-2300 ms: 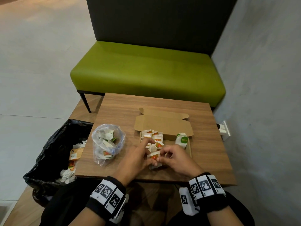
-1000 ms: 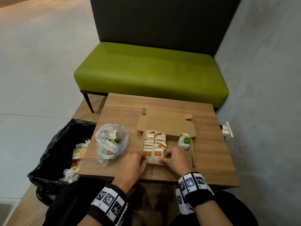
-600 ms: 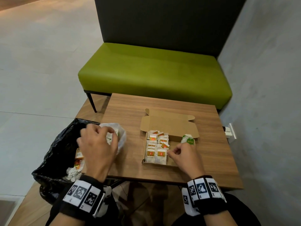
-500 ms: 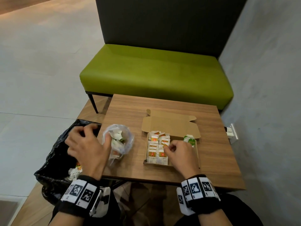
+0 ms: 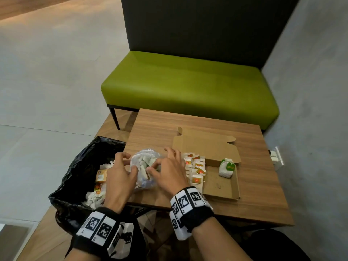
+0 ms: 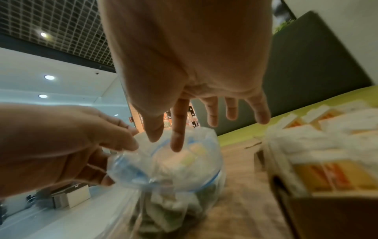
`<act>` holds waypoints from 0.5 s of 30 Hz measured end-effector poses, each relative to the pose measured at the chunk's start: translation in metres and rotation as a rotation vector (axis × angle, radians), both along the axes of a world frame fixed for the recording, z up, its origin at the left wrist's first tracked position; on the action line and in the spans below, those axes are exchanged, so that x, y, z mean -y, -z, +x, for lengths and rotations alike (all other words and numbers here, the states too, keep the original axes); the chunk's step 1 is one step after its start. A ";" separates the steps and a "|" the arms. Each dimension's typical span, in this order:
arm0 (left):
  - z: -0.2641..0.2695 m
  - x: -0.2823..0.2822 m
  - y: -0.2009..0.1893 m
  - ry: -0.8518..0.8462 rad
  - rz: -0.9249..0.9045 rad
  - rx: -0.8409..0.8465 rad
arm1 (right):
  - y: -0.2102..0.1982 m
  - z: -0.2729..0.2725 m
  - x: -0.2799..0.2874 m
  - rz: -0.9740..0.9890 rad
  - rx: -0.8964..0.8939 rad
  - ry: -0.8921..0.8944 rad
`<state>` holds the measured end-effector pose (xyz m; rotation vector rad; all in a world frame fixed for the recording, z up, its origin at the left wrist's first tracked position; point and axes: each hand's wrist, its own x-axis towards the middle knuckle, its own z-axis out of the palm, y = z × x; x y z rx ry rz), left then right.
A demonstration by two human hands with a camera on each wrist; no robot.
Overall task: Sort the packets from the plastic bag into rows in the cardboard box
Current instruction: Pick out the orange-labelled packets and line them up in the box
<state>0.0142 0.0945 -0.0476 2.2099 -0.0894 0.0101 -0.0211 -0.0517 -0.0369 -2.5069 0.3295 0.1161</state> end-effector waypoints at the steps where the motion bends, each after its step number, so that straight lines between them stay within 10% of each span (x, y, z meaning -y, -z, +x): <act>1: 0.000 -0.001 0.001 -0.004 -0.008 -0.003 | 0.002 0.003 -0.005 -0.025 -0.048 -0.005; 7: 0.001 -0.005 0.001 -0.006 -0.019 0.001 | 0.013 0.010 -0.020 -0.078 -0.171 -0.023; 15: 0.000 -0.009 0.001 0.010 0.017 0.069 | -0.014 -0.002 0.013 -0.003 0.103 0.070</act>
